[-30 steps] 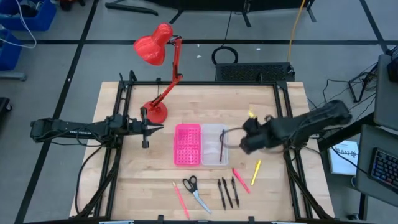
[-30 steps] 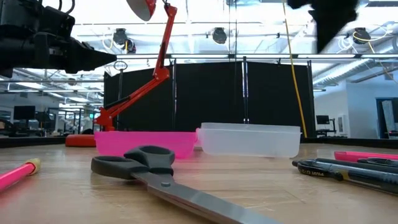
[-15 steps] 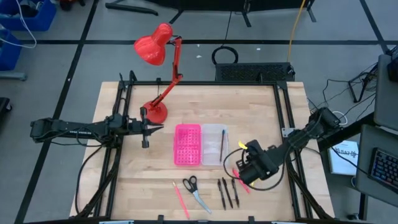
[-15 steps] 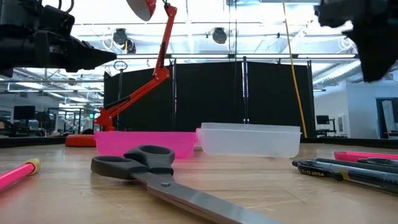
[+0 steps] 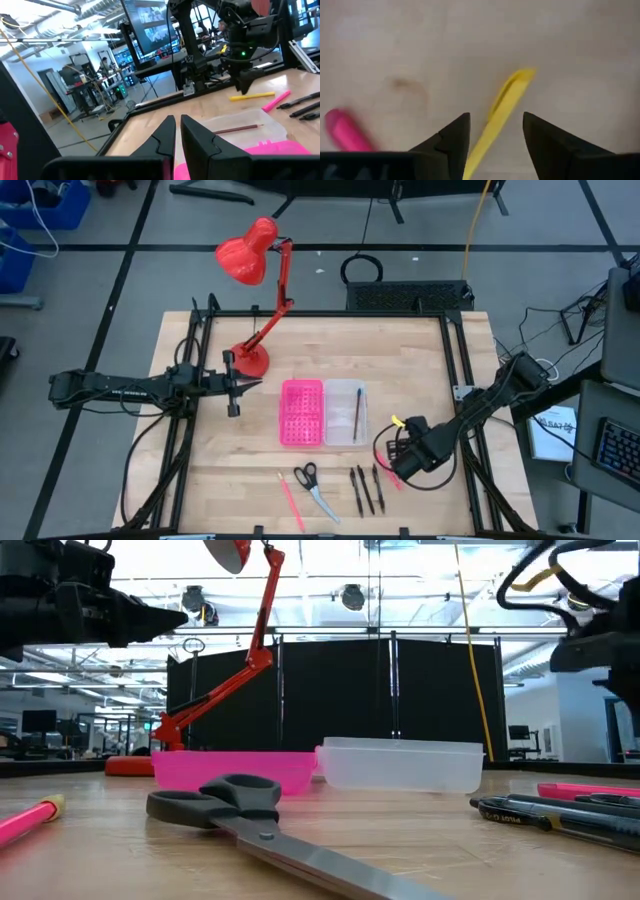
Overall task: Pick & place school supplies into a supply box
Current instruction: Put the yellow pen into the pink supply box
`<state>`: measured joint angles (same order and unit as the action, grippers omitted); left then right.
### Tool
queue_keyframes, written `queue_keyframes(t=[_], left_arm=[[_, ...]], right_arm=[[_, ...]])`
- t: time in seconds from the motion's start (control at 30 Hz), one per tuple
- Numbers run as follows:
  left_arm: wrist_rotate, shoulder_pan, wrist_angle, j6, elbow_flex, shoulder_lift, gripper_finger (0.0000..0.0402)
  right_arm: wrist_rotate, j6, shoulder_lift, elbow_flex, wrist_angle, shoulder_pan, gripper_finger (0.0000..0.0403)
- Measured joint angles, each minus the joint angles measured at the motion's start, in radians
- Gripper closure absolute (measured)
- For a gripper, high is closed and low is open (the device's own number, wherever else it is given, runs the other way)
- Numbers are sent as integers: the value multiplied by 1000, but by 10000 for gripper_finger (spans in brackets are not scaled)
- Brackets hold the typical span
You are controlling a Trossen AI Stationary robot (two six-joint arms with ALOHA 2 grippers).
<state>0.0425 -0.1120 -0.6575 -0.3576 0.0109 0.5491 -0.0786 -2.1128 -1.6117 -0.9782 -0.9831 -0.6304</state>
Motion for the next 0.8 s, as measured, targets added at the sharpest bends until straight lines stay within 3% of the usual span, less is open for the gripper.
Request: queue_keyframes(t=[0.17,0.5,0.8], left_arm=[[0,0,1,3,0,0,364],[2,0,13,27,0,0,364],[5,0,12,28,0,0,364]], right_arm=[[33,-34,1,49,192,-1,239],[85,-69,-1,57,127,-25,256],[179,-21,5,199,281,-37,257]])
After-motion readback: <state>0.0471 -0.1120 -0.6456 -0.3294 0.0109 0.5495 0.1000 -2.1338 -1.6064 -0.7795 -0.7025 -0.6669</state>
